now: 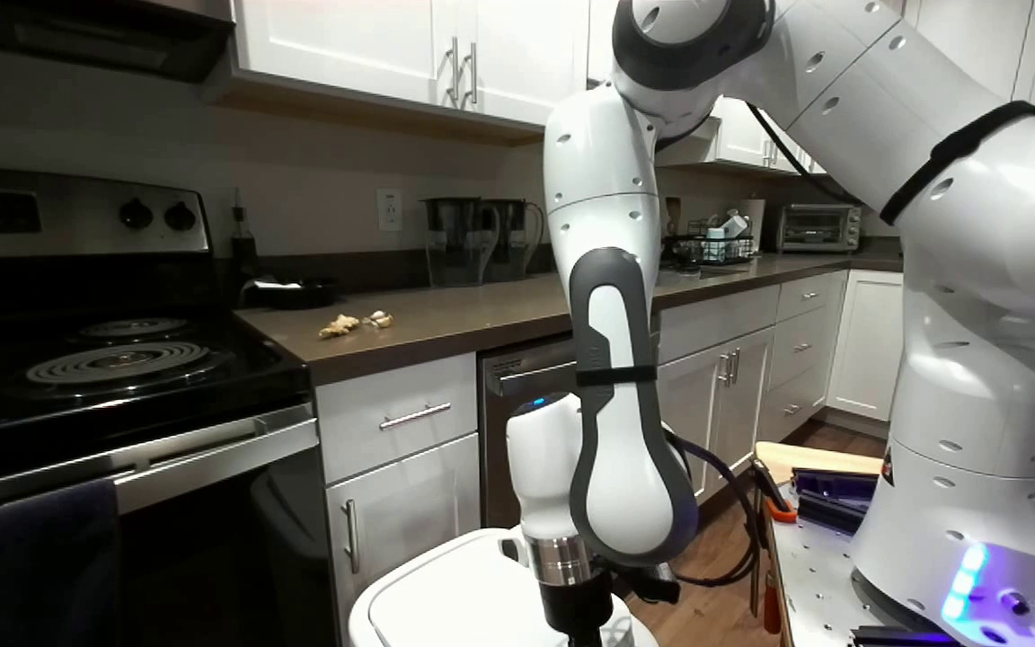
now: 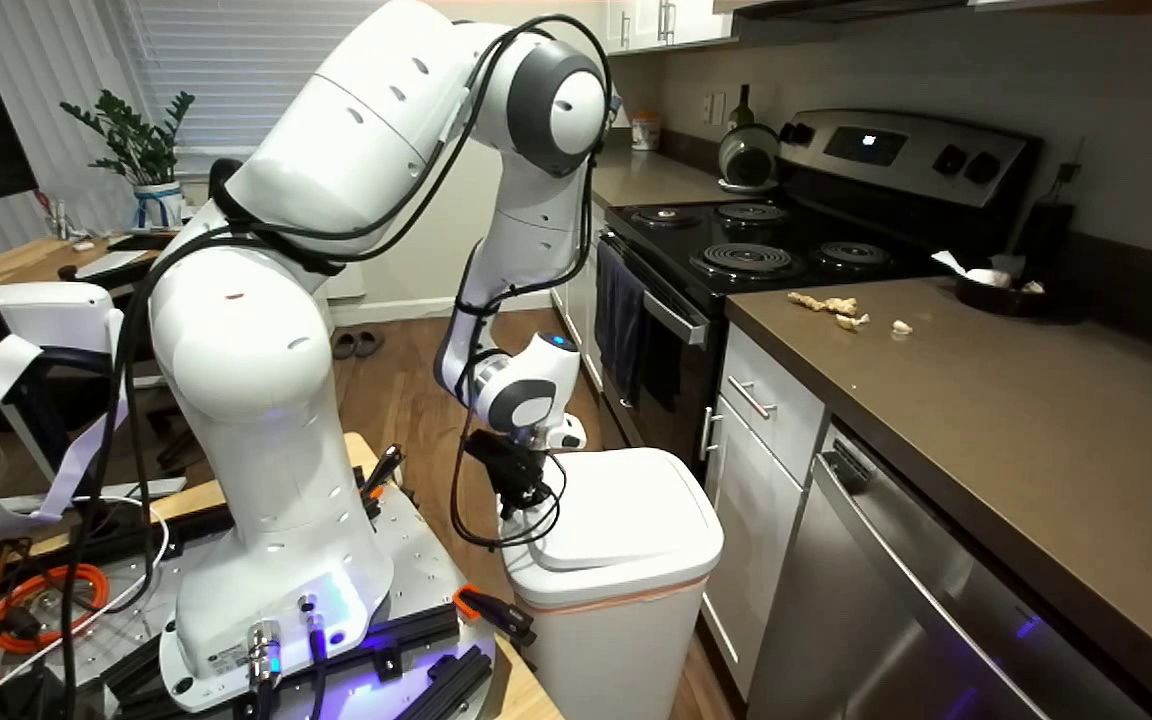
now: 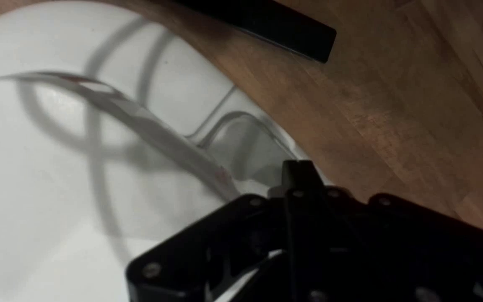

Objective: Press the button on top of the white bin to open the lid

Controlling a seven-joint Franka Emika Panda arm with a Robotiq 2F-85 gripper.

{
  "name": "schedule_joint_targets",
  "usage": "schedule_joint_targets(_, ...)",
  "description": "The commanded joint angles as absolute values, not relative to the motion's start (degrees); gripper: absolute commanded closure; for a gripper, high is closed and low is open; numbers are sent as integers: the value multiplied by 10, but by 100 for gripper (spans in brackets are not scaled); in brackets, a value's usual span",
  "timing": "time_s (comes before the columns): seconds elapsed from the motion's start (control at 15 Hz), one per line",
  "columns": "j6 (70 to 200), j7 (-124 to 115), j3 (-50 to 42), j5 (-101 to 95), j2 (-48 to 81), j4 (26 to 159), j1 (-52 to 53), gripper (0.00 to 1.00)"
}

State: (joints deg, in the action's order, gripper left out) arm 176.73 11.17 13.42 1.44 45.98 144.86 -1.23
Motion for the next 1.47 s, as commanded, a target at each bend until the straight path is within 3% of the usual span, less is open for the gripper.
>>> schedule_joint_targets(0.0, 1673, 80, 137, 7, 410, 1456, -15, 97)
schedule_joint_targets(0.53, 1434, 87, 141, 44, 278, 1456, -16, 97)
schedule_joint_targets(1.4, 1374, 128, 132, 116, 113, 1505, -8, 97)
